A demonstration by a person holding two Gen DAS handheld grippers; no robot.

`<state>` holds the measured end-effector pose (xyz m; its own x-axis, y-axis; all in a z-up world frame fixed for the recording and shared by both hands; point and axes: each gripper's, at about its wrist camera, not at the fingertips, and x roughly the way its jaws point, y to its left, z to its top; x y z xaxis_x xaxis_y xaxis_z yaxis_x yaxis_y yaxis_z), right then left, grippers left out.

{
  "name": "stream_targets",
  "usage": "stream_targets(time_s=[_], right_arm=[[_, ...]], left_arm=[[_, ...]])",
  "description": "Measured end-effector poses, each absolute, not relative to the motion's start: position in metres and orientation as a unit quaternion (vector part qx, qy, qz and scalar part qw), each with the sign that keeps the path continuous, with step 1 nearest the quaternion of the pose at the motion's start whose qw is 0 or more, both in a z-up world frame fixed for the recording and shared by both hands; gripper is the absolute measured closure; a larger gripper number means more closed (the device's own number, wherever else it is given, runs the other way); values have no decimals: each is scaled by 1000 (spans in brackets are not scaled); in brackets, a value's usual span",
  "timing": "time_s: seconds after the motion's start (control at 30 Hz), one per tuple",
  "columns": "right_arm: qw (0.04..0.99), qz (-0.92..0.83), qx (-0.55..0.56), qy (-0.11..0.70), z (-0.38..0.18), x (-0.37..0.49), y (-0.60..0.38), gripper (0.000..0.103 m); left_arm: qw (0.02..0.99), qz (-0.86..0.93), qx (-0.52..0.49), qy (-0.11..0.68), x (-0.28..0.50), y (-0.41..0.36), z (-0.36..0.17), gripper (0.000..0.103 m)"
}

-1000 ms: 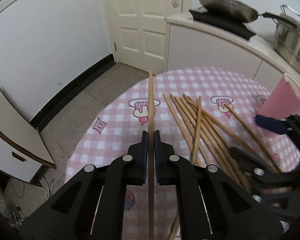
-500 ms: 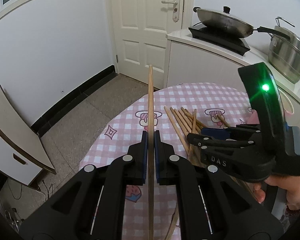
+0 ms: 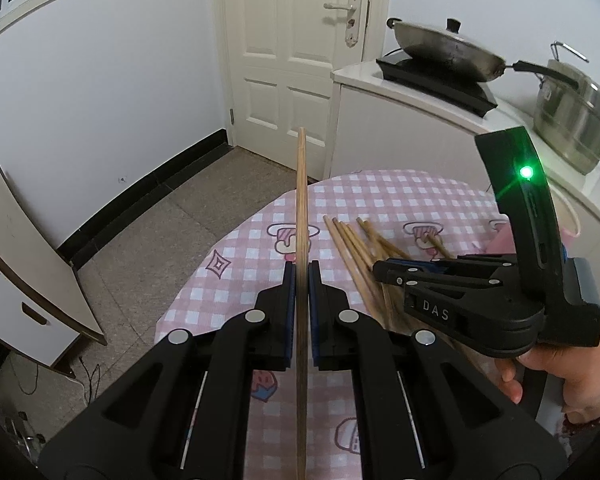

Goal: Organize utensils
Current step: 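Lift the held chopsticks upright with both tools and carry them above the pink cup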

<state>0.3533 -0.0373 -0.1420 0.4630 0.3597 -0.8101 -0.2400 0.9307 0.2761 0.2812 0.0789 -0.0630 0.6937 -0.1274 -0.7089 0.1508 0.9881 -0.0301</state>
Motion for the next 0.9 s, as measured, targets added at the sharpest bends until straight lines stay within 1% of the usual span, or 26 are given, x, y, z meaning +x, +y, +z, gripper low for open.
stream_targets(time_s=[0.43, 0.9], right_arm=[[871, 222, 80, 432, -89, 310, -51, 98], [913, 243, 66, 319, -7, 237, -82, 99]], left_arm=[[928, -95, 4, 359, 258, 67, -29, 96], [946, -120, 14, 302, 217, 33, 22, 96]])
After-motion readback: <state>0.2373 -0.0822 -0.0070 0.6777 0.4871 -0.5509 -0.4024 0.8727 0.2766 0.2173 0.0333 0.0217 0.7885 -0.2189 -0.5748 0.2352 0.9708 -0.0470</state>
